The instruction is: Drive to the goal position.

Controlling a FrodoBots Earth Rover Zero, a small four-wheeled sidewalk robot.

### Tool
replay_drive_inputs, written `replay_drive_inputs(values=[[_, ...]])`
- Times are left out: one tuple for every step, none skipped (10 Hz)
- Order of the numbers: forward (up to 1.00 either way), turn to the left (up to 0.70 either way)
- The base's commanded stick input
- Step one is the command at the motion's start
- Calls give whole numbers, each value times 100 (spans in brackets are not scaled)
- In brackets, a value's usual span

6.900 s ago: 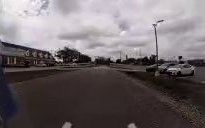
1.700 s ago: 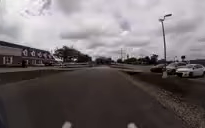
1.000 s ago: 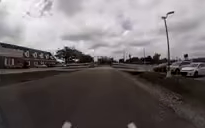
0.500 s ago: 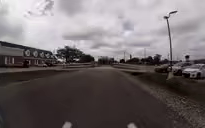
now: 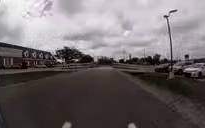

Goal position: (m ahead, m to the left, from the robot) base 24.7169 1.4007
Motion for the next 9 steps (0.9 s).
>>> replay_drive_inputs(values=[[60,3],[60,0],[60,0],[60,0],[60,0],[60,0],[60,0],[60,0],[60,0]])
